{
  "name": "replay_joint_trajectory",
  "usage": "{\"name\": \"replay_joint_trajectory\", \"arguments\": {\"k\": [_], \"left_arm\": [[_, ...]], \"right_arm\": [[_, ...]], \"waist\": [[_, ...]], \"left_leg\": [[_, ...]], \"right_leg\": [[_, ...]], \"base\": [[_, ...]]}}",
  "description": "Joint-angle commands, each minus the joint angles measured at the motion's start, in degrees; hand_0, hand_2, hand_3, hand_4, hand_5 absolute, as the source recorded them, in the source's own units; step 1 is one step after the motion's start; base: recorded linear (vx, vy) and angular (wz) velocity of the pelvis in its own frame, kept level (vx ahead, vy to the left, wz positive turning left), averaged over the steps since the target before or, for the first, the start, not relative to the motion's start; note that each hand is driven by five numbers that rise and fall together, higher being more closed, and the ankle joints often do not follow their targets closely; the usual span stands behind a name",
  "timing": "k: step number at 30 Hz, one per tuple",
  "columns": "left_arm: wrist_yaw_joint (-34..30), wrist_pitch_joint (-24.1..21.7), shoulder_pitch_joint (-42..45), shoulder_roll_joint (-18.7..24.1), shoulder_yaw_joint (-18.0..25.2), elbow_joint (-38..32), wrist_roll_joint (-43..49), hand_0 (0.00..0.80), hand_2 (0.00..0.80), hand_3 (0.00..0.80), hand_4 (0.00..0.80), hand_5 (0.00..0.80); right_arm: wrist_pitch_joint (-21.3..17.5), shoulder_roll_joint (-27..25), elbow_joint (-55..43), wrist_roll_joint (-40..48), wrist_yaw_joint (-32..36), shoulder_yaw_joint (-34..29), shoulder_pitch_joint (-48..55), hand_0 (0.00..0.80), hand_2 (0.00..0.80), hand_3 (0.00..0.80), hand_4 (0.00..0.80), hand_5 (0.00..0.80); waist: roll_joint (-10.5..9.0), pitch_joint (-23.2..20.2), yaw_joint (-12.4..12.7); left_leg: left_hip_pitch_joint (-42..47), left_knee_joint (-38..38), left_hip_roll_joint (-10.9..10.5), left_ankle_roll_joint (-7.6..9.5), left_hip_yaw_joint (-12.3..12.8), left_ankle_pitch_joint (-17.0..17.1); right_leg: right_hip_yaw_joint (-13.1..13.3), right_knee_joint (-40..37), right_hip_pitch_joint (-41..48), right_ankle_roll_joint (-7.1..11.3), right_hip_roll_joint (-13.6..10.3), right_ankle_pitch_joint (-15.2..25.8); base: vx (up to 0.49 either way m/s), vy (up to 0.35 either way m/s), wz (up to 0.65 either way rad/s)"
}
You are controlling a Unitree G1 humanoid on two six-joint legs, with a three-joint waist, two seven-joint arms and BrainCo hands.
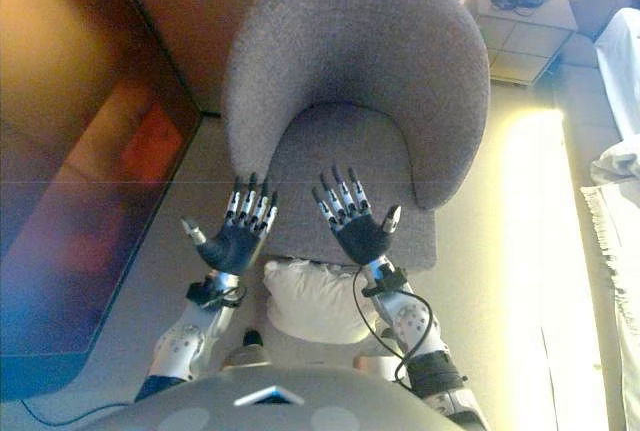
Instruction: Pick up the cushion and take it to the sofa
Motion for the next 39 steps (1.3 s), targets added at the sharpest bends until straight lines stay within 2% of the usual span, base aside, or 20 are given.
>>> {"name": "replay_joint_trajectory", "arguments": {"k": [1,5,9,11,13,14,15,16,19,21,24,28,32,34,39], "left_arm": [[-1.1,0.5,-2.7,0.1,-0.1,-2.7,-1.7,0.000,0.000,0.000,0.000,0.000],[0.3,-1.5,-2.1,1.0,0.0,-3.0,2.9,0.000,0.000,0.000,0.000,0.000],[4.4,-8.4,-2.3,4.4,-0.6,-3.5,11.2,0.000,0.000,0.000,0.000,0.000],[10.3,-13.0,-2.4,6.2,-0.4,-3.7,18.0,0.000,0.000,0.000,0.000,0.000],[20.9,-18.2,-2.8,8.3,-0.1,-3.4,29.8,0.000,0.000,0.000,0.000,0.000],[27.6,-20.2,-3.5,9.6,0.2,-2.8,36.1,0.000,0.000,0.000,0.000,0.000],[32.1,-20.5,-4.3,10.9,1.1,-2.2,40.7,0.000,0.000,0.000,0.000,0.000],[34.8,-20.2,-4.7,11.8,1.8,-1.5,44.6,0.000,0.000,0.000,0.000,0.000],[39.0,-19.6,-5.0,14.1,3.2,1.3,55.0,0.000,0.000,0.000,0.000,0.000],[40.0,-20.9,-5.4,14.9,2.8,5.4,59.1,0.000,0.000,0.000,0.000,0.000],[39.2,-22.5,-5.2,14.9,2.8,10.5,61.2,0.000,0.000,0.000,0.000,0.000],[39.2,-23.7,-8.2,15.4,0.6,16.7,61.3,0.000,0.000,0.000,0.000,0.000],[40.5,-25.5,-15.8,15.9,-3.2,22.2,59.6,0.000,0.000,0.000,0.000,0.000],[41.6,-26.9,-19.4,16.0,-5.1,24.0,58.1,0.000,0.000,0.000,0.000,0.000],[46.5,-30.0,-27.7,16.5,-8.6,27.6,59.3,0.000,0.000,0.000,0.000,0.000]], "right_arm": [[0.2,1.8,-4.5,0.1,0.1,-1.1,-1.5,0.000,0.000,0.000,0.000,0.000],[-0.5,1.4,-4.8,-0.2,0.0,-0.9,-0.8,0.000,0.000,0.000,0.000,0.000],[-3.4,0.3,-5.4,-3.3,-2.5,-0.3,-0.7,0.000,0.000,0.000,0.000,0.000],[-8.6,-1.0,-5.4,-10.2,-6.7,0.1,-0.6,0.000,0.000,0.000,0.000,0.000],[-17.4,-3.1,-3.8,-21.9,-15.7,0.7,-1.0,0.000,0.000,0.000,0.000,0.000],[-22.2,-4.5,-1.9,-30.9,-21.8,0.8,-1.8,0.000,0.000,0.000,0.000,0.000],[-25.3,-6.1,-0.6,-39.0,-26.1,0.7,-2.3,0.000,0.000,0.000,0.000,0.000],[-26.1,-7.4,0.4,-44.5,-29.7,0.4,-2.4,0.000,0.000,0.000,0.000,0.000],[-24.3,-10.0,4.3,-47.8,-34.0,-1.3,-2.4,0.000,0.000,0.000,0.000,0.000],[-24.0,-10.4,8.1,-49.7,-37.0,-2.0,-2.6,0.000,0.000,0.000,0.000,0.000],[-23.2,-10.0,12.9,-52.1,-39.5,-3.2,-2.7,0.000,0.000,0.000,0.000,0.000],[-22.6,-11.0,19.1,-52.5,-41.6,-3.5,-4.8,0.000,0.000,0.000,0.000,0.000],[-24.8,-14.4,28.9,-52.4,-43.9,-2.4,-13.1,0.000,0.000,0.000,0.000,0.000],[-25.8,-15.8,32.2,-52.8,-45.2,-1.1,-17.6,0.000,0.000,0.000,0.000,0.000],[-26.4,-17.4,38.1,-52.5,-48.5,0.2,-26.2,0.000,0.000,0.000,0.000,0.000]], "waist": [[0.38,-0.1,1.6],[0.35,-0.2,1.7],[0.52,0.1,1.8],[0.54,0.2,1.9],[0.44,0.5,2.0],[0.39,0.9,2.1],[0.23,0.9,2.2],[0.09,1.0,2.2],[-0.20,1.5,2.3],[-0.33,1.9,2.3],[-0.32,2.8,2.5],[-0.29,5.4,2.7],[0.59,10.1,3.3],[1.21,13.3,3.1],[1.87,18.1,2.6]], "left_leg": [[-0.3,1.5,0.1,3.06,2.3,-1.7],[-0.4,1.5,-0.1,3.13,2.3,-1.6],[-0.6,1.8,-0.5,3.27,2.1,-1.7],[-0.8,2.3,-0.6,3.34,1.9,-1.9],[-1.0,3.2,-0.9,3.37,1.6,-2.2],[-0.8,3.5,-1.0,3.47,1.4,-2.4],[-1.3,3.9,-1.2,3.59,1.2,-2.3],[-1.5,4.1,-1.3,3.66,1.0,-2.4],[-2.0,4.8,-1.5,3.69,0.8,-2.5],[-2.3,5.8,-1.5,3.78,0.7,-2.8],[-2.9,7.7,-1.2,4.05,0.9,-3.4],[-7.9,13.8,-0.3,3.69,-0.6,-4.7],[-15.7,20.2,1.5,2.18,-2.6,-5.8],[-21.3,24.9,2.3,1.71,-3.9,-6.4],[-34.2,33.5,2.1,2.38,-7.0,-8.0]], "right_leg": [[-2.9,1.2,-1.8,-0.24,0.4,1.1],[-3.3,1.2,-1.8,-0.16,0.2,1.3],[-3.1,1.6,-2.0,-0.05,0.0,1.3],[-3.1,1.8,-2.0,0.00,-0.1,1.2],[-2.9,2.1,-2.0,-0.09,-0.3,1.1],[-2.8,2.2,-1.6,-0.07,-0.4,1.0],[-2.7,2.5,-2.0,-0.16,-0.6,1.1],[-2.6,2.6,-2.1,-0.20,-0.7,1.0],[-2.6,2.9,-2.1,-0.21,-0.9,0.9],[-2.6,3.6,-2.1,-0.16,-1.4,0.8],[-2.4,6.0,-2.5,0.12,-2.3,0.0],[-0.8,10.4,-5.7,0.04,-3.5,-1.4],[0.5,12.9,-11.6,-0.20,-4.2,-1.5],[2.1,17.3,-17.5,-0.50,-4.7,-2.0],[6.0,28.6,-31.9,-1.28,-5.8,-3.7]], "base": [[0.034,0.008,-0.01],[0.000,0.000,0.00],[0.000,0.000,0.00],[0.000,0.000,0.00],[0.018,0.005,0.00],[0.000,0.000,0.00],[0.000,0.000,0.00],[0.000,0.000,0.00],[0.023,-0.004,0.00],[0.053,0.000,0.00],[0.073,0.026,0.00],[-0.024,0.006,-0.01],[-0.223,0.003,0.03],[-0.251,0.016,-0.03],[-0.225,0.040,-0.07]]}}
